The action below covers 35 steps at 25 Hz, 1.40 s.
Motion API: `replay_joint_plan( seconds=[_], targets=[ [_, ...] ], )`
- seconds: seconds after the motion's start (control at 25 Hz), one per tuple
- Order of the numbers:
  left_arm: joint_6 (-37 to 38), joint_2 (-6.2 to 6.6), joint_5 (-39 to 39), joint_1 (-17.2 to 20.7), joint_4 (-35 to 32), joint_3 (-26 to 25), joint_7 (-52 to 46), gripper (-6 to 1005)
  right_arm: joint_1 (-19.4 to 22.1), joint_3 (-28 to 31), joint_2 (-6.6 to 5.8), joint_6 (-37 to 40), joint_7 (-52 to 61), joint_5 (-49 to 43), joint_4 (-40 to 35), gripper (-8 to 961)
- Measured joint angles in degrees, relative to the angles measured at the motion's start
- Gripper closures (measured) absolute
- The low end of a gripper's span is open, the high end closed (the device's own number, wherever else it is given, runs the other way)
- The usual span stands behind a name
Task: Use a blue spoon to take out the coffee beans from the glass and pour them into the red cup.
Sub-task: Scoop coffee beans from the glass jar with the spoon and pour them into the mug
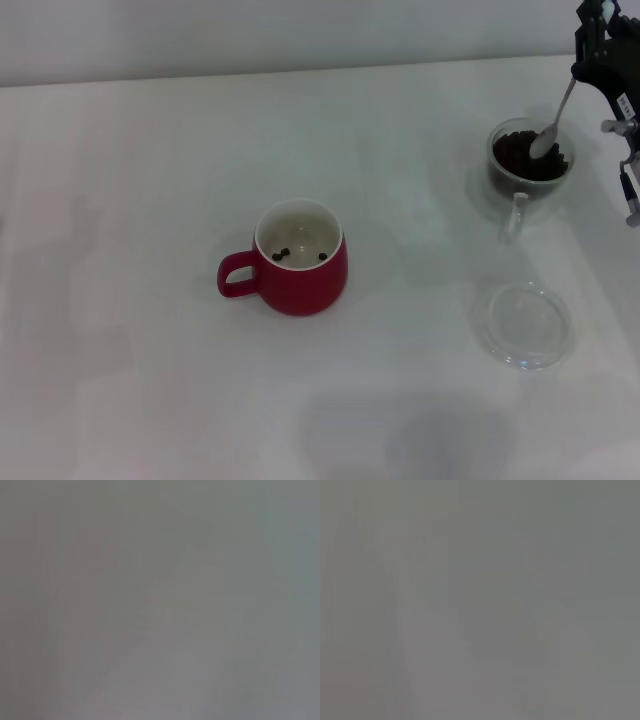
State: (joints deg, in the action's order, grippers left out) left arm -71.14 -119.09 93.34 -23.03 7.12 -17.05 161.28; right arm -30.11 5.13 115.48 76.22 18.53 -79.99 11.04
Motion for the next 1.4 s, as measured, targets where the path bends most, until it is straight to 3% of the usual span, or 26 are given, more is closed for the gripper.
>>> replay_joint_plan(
  seconds=[0.72, 1.4],
  targets=[
    [0.33, -0.04, 0.0, -0.69, 0.0, 0.0, 0.02, 123, -0.39, 0.24, 0.13, -5.36, -4.69, 0.45, 0.66, 793],
    [0.39, -0.09, 0.0, -0.71, 0.0, 0.0, 0.1, 123, -0.3, 6.2, 0.18, -6.7, -4.2, 0.65, 5.35, 792]
  ],
)
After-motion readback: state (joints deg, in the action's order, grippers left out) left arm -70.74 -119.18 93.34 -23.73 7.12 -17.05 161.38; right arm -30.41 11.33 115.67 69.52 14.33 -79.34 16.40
